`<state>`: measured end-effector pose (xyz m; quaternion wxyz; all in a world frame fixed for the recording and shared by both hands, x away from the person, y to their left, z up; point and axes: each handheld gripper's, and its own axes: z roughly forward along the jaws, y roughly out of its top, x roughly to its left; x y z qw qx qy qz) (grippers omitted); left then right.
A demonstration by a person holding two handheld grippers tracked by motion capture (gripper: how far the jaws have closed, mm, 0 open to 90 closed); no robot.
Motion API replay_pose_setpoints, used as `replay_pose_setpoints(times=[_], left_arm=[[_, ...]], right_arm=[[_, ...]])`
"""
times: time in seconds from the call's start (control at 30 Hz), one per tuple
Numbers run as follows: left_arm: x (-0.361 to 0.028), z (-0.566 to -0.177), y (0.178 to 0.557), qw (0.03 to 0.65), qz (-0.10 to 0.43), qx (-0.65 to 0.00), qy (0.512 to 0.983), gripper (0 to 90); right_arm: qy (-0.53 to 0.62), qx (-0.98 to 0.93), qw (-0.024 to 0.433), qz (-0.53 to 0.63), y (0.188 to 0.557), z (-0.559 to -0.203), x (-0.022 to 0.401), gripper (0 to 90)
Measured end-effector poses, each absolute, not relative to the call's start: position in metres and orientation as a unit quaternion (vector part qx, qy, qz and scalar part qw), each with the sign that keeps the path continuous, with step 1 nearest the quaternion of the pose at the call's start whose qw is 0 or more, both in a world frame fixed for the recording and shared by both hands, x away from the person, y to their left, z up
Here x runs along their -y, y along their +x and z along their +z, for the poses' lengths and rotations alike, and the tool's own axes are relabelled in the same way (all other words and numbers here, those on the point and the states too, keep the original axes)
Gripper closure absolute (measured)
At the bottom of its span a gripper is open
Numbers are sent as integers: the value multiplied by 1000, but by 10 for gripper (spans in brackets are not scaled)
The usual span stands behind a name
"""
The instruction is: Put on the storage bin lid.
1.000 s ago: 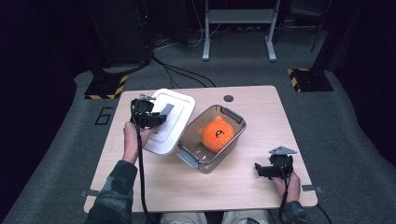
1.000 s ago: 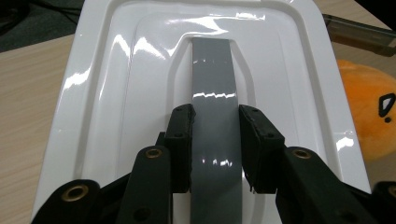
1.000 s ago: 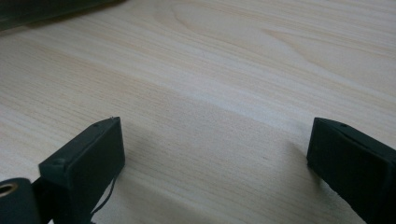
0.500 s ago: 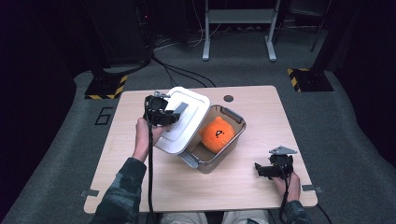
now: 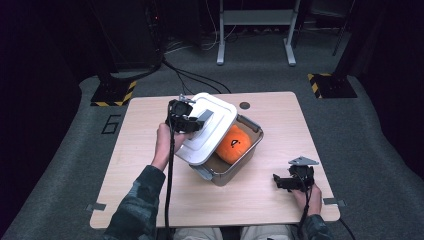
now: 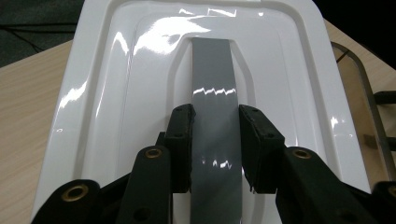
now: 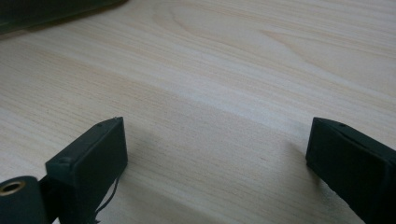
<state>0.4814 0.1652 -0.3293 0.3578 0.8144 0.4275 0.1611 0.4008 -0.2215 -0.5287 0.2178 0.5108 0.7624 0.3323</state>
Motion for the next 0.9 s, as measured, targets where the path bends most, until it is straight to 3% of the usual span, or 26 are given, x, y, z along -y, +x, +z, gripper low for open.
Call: replay_pose_setpoints(times=[0.9], left_arm=[[-113,-344,481,342,124,-386,848,664]], right_arm=[[511,-762,221,331,401,-529,221,53]])
